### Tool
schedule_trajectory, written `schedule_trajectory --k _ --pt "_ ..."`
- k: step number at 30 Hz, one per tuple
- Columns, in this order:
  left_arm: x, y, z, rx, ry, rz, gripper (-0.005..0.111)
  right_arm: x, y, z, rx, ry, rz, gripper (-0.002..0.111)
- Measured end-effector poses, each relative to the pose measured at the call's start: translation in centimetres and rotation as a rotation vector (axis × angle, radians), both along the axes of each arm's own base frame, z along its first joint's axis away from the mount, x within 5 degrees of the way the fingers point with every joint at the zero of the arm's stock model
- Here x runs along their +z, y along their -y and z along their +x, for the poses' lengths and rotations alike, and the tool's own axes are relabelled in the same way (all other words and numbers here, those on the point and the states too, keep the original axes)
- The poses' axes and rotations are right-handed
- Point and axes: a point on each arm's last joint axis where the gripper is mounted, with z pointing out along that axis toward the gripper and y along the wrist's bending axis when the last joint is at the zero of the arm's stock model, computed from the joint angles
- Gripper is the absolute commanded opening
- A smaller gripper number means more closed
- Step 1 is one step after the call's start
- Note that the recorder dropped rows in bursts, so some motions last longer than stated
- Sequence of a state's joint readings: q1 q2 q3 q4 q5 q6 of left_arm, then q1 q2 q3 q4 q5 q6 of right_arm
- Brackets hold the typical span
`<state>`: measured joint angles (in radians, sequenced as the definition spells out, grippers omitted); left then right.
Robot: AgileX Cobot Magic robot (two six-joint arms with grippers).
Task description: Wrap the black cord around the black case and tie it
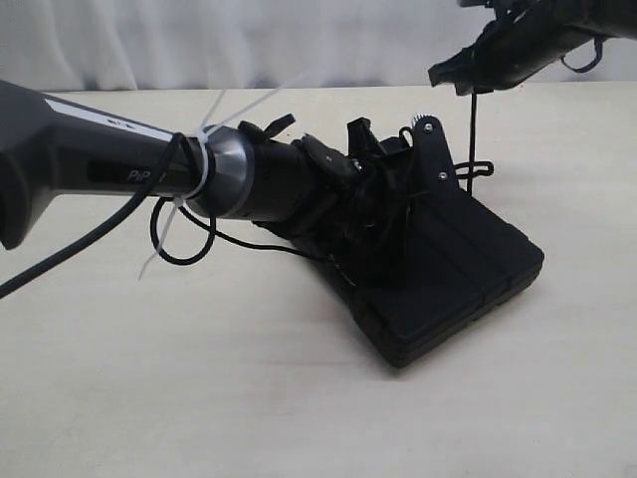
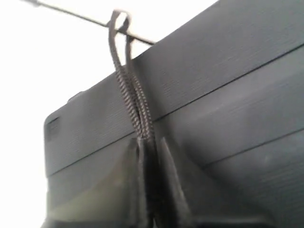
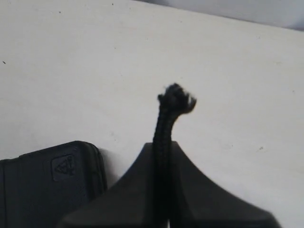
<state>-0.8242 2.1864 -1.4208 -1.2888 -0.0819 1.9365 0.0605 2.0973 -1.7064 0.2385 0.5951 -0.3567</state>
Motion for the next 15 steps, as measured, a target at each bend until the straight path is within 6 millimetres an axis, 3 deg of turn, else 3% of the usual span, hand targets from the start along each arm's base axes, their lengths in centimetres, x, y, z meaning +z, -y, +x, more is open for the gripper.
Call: schedule_trajectory --k 5,13,15 --pt "0.3 -0.5 0.6 0.071 0.060 0.019 0.006 3.0 0.0 -0.8 0.003 0.054 0.004 0.004" --pt "1.2 -0.8 0.8 0.125 0.061 -0.012 0.059 6.6 0.1 -2.0 0.004 0.129 0.008 0.004" --pt "1.7 -0.9 0.8 0.152 0.056 -0.028 0.061 7.4 0.1 -2.3 0.004 0.147 0.009 0.004"
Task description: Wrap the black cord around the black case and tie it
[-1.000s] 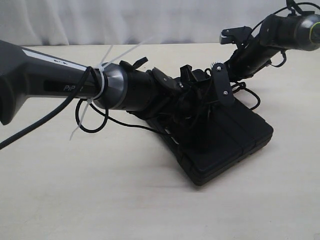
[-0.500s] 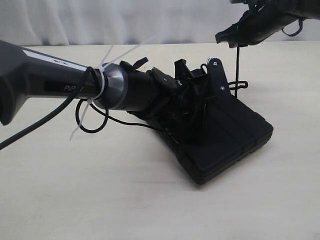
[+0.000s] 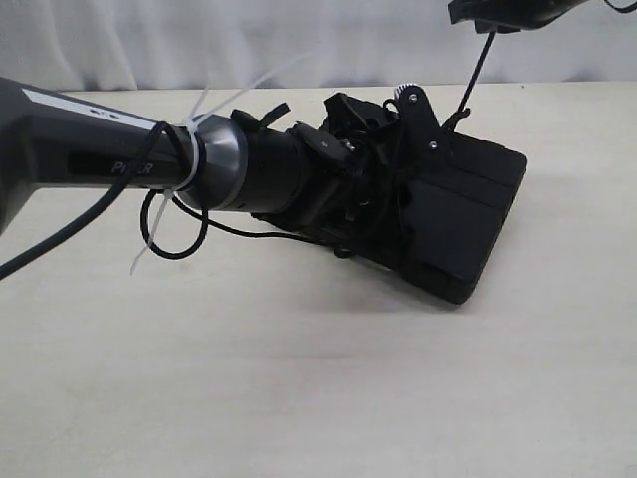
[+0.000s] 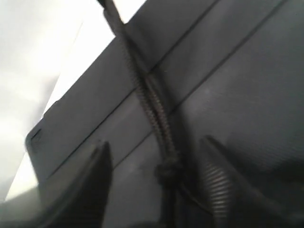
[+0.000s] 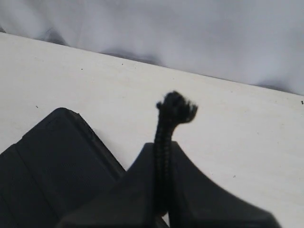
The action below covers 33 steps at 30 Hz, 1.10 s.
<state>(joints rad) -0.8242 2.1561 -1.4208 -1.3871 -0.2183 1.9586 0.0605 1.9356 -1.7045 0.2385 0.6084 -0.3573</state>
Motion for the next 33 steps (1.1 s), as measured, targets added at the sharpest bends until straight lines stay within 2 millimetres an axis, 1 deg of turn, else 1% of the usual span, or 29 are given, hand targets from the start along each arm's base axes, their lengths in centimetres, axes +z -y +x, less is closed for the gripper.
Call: schedule_trajectory --k 3,6,9,11,12,14,16,18,20,24,26,28,33 --pt "0.1 -0.2 0.0 0.000 0.009 0.038 0.061 1.1 0.0 -0.4 0.001 0.025 0.000 0.004" --pt "0.0 -0.3 0.0 0.010 -0.005 0.033 0.061 2.1 0.1 -0.9 0.006 0.046 -0.003 0.004" --pt "0.2 -0.3 -0.1 0.014 -0.012 0.022 0.061 3.8 0.1 -1.7 0.010 0.083 -0.011 0.004" --pt "1.2 -0.2 -0.3 0.016 -0.030 -0.025 0.060 4.2 0.2 -2.0 0.015 0.086 -0.022 0.004" --pt "1.8 -0.1 -0.5 0.007 -0.041 -0.051 0.057 4.2 0.2 -2.0 0.016 0.085 -0.025 0.004" --pt "3.0 -0.1 -1.3 -0.041 -0.062 -0.098 0.046 4.2 0.2 -2.1 0.017 0.083 -0.029 0.004" --pt "3.4 -0.1 -1.6 -0.066 -0.071 -0.112 0.037 4.6 0.2 -2.3 0.018 0.089 -0.031 0.004" --pt "3.7 -0.2 -1.9 -0.076 -0.073 -0.120 0.031 5.2 0.2 -2.7 0.020 0.101 -0.033 0.004" --pt "3.8 -0.2 -1.9 -0.073 -0.070 -0.120 0.027 6.3 0.3 -3.3 0.021 0.130 -0.033 0.004" --pt "3.9 -0.5 -1.7 -0.048 -0.059 -0.113 0.027 8.9 0.4 -4.9 0.020 0.192 -0.031 0.004" --pt "3.9 -0.5 -1.7 -0.036 -0.059 -0.114 0.027 9.7 0.4 -5.4 0.020 0.211 -0.030 0.004" --pt "3.9 -0.5 -1.7 -0.034 -0.062 -0.116 0.027 10.1 0.4 -5.8 0.021 0.218 -0.030 0.004" --pt "3.9 -0.5 -1.7 -0.030 -0.063 -0.118 0.027 10.1 0.4 -5.9 0.026 0.198 -0.027 0.004"
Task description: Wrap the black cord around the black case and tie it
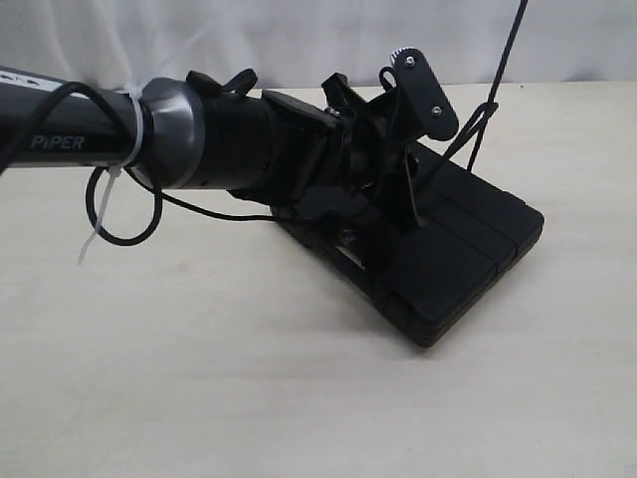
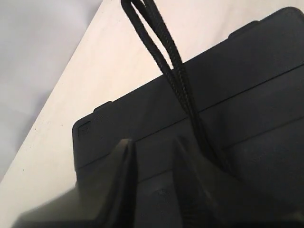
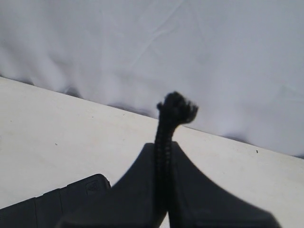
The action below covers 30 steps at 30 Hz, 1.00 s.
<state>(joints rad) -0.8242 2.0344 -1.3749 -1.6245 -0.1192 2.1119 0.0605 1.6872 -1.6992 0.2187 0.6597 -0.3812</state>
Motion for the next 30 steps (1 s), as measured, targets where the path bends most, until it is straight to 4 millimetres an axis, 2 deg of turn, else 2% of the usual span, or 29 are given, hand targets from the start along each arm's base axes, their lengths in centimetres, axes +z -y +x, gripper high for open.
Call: schedule_trajectory --k 3,10,14,17,21,28,30 --pt "0.0 0.2 -0.2 -0.024 -0.012 -0.013 0.027 0.0 0.0 -0.1 0.001 -0.005 0.000 0.004" --pt "-0.1 2.5 -1.7 -0.262 -0.098 -0.120 0.026 0.0 -0.2 -0.3 0.008 -0.022 0.022 0.004" --pt "-0.2 3.2 0.1 -0.199 -0.046 -0.103 0.026 -0.4 -0.2 -0.4 0.009 -0.038 0.023 0.004" --pt "-1.1 3.6 1.1 -0.162 -0.032 -0.087 0.026 -0.7 -0.1 -0.4 0.003 -0.028 0.030 0.004" --pt "-1.7 3.9 1.0 -0.179 -0.045 -0.087 0.026 -0.9 -0.1 -0.3 -0.003 -0.016 0.031 0.004" --pt "0.8 4.7 2.0 -0.130 0.039 -0.116 0.026 -0.9 -0.1 -0.3 -0.004 -0.015 0.031 0.004" --pt "1.2 4.9 2.1 -0.134 0.047 -0.127 0.023 -1.0 -0.1 -0.3 -0.003 -0.017 0.031 0.004"
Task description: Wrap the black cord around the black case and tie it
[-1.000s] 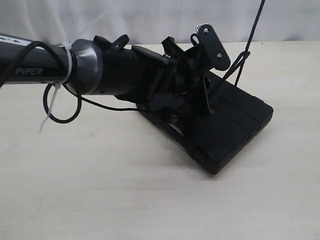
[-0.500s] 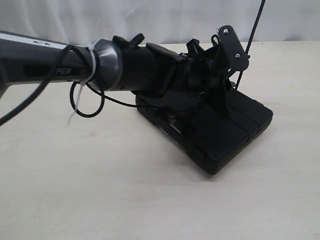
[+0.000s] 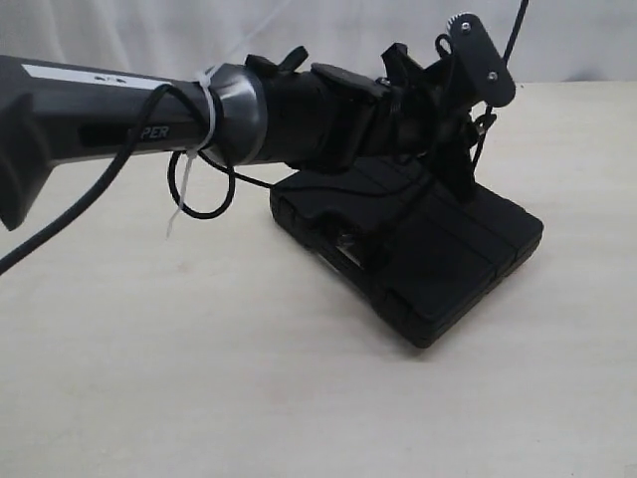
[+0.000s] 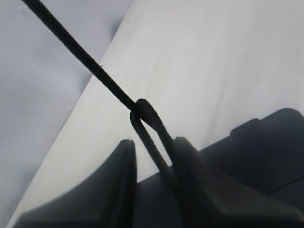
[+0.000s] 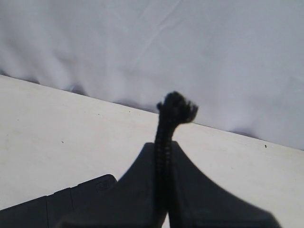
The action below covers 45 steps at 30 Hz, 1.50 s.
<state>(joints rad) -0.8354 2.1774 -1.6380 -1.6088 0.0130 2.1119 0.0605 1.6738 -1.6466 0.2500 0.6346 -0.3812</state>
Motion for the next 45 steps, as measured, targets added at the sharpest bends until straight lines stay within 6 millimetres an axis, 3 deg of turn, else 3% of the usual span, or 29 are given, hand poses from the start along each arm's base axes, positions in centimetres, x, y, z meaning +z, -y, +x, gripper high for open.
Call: schedule_trajectory --k 2,5,10,15,19,21,24,28,30,34,36,40,44,45 --pt "-0.2 0.2 0.1 -0.013 -0.004 -0.006 0.014 0.0 0.0 0.0 0.001 -0.004 0.000 0.004" --pt "-2.2 0.6 0.3 -0.032 -0.036 0.013 0.001 -0.1 0.0 -0.1 0.004 -0.015 -0.001 0.004" --pt "-6.9 0.8 0.5 -0.028 -0.098 0.081 0.000 -0.1 0.0 -0.1 0.005 -0.017 -0.001 0.004" --pt "-7.0 1.0 0.3 -0.058 -0.111 0.070 0.000 -0.1 0.2 -0.1 -0.008 -0.009 -0.035 0.004" --pt "-7.0 1.0 0.3 -0.055 -0.110 0.071 0.000 -0.4 3.8 0.1 -0.187 -0.023 -0.025 0.004" --pt "-8.0 0.9 0.4 -0.046 -0.119 0.088 0.000 -1.1 6.0 0.1 -0.258 -0.039 -0.014 0.004" --pt "-8.5 0.9 0.4 -0.044 -0.125 0.096 0.000 -3.2 8.7 -0.1 -0.354 -0.033 0.023 0.004" --pt "-8.2 1.0 0.4 -0.033 -0.115 0.099 0.000 -5.2 10.8 -0.3 -0.421 -0.023 0.042 0.004" --pt "-7.4 0.4 0.3 0.003 -0.097 0.111 0.000 -7.7 13.2 0.0 -0.500 -0.063 0.071 0.004" --pt "-5.3 -0.9 -0.4 0.040 -0.072 0.123 0.000 -10.7 17.0 0.1 -0.608 -0.134 0.104 0.004" --pt "-6.4 -1.7 -0.9 0.024 -0.076 0.173 0.000 -11.1 18.7 -0.4 -0.663 -0.143 0.125 0.004" --pt "-7.6 -2.2 -1.7 -0.019 -0.095 0.216 0.000 -11.4 20.1 -1.1 -0.710 -0.147 0.163 0.004" --pt "-6.8 -1.8 -2.3 -0.088 -0.112 0.179 0.000 -12.1 20.1 -1.2 -0.717 -0.147 0.174 0.004" --pt "-5.7 -1.7 -2.5 -0.118 -0.110 0.150 0.000 -12.3 20.0 -1.1 -0.719 -0.144 0.182 0.004"
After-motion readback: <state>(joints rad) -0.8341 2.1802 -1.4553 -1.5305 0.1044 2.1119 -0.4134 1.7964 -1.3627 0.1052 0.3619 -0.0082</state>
